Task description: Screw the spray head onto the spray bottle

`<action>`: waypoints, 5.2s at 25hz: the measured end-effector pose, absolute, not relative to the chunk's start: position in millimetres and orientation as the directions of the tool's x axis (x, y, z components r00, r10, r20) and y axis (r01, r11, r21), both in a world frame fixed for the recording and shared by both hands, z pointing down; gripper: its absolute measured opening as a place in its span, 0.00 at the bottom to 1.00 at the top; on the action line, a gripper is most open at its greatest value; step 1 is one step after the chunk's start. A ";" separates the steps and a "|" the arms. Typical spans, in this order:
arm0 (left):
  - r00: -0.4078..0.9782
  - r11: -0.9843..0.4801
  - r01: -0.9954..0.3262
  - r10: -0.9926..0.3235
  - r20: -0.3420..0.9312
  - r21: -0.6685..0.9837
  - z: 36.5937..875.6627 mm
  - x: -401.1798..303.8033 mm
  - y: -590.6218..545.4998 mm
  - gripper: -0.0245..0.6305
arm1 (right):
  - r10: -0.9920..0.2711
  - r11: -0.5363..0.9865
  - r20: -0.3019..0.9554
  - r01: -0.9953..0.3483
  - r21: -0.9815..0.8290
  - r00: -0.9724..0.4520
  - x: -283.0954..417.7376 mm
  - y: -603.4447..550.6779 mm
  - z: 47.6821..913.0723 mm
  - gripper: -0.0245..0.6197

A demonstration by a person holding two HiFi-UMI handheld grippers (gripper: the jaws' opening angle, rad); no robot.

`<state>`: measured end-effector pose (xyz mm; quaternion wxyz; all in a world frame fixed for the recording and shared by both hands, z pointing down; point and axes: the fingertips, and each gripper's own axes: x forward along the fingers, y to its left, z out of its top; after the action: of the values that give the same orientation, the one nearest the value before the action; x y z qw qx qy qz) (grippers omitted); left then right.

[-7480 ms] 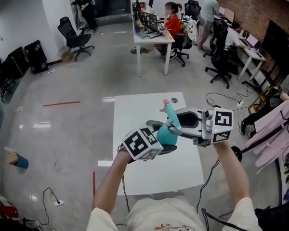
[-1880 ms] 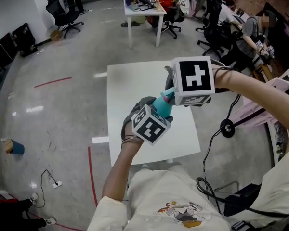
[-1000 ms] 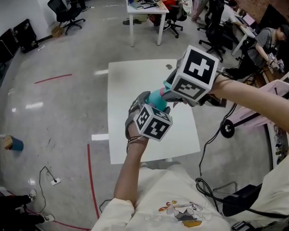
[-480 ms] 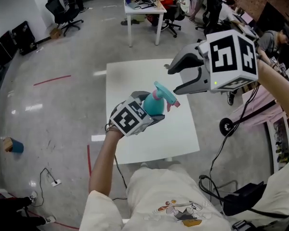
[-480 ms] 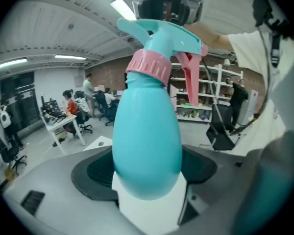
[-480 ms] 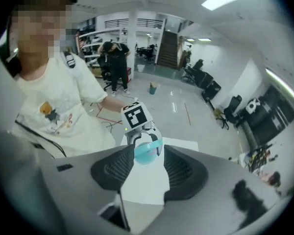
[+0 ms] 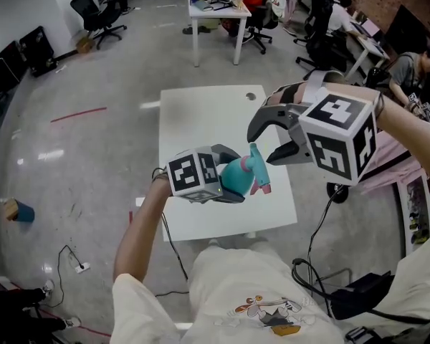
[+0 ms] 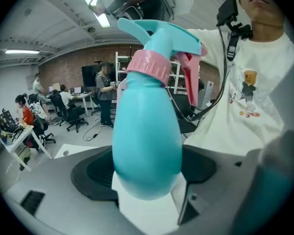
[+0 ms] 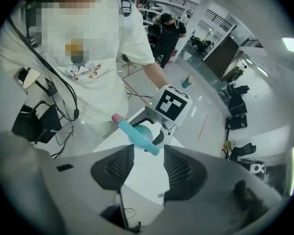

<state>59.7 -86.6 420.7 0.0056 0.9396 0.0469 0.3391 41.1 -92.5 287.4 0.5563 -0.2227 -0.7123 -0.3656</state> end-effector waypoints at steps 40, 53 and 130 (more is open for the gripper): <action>0.719 -0.995 0.094 0.039 0.694 -0.042 406.8 70.7 -64.3 0.63 | 0.137 0.671 0.981 0.742 0.009 -0.136 48.5 -51.3 316.3 0.24; 0.692 -0.969 -0.245 -0.204 0.692 -0.041 411.3 61.0 -109.1 0.63 | 0.080 0.940 0.975 0.340 -0.005 -0.206 36.6 -101.8 323.3 0.24; 0.765 -0.965 0.216 0.073 0.640 -0.147 408.1 84.3 -41.5 0.63 | -0.031 0.546 0.997 0.834 0.081 -0.077 66.3 -35.9 303.3 0.39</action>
<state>84.3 -41.5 408.1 -0.1068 0.9332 0.0775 0.3341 66.3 -35.9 303.3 0.6027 -0.3136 -0.6402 -0.3586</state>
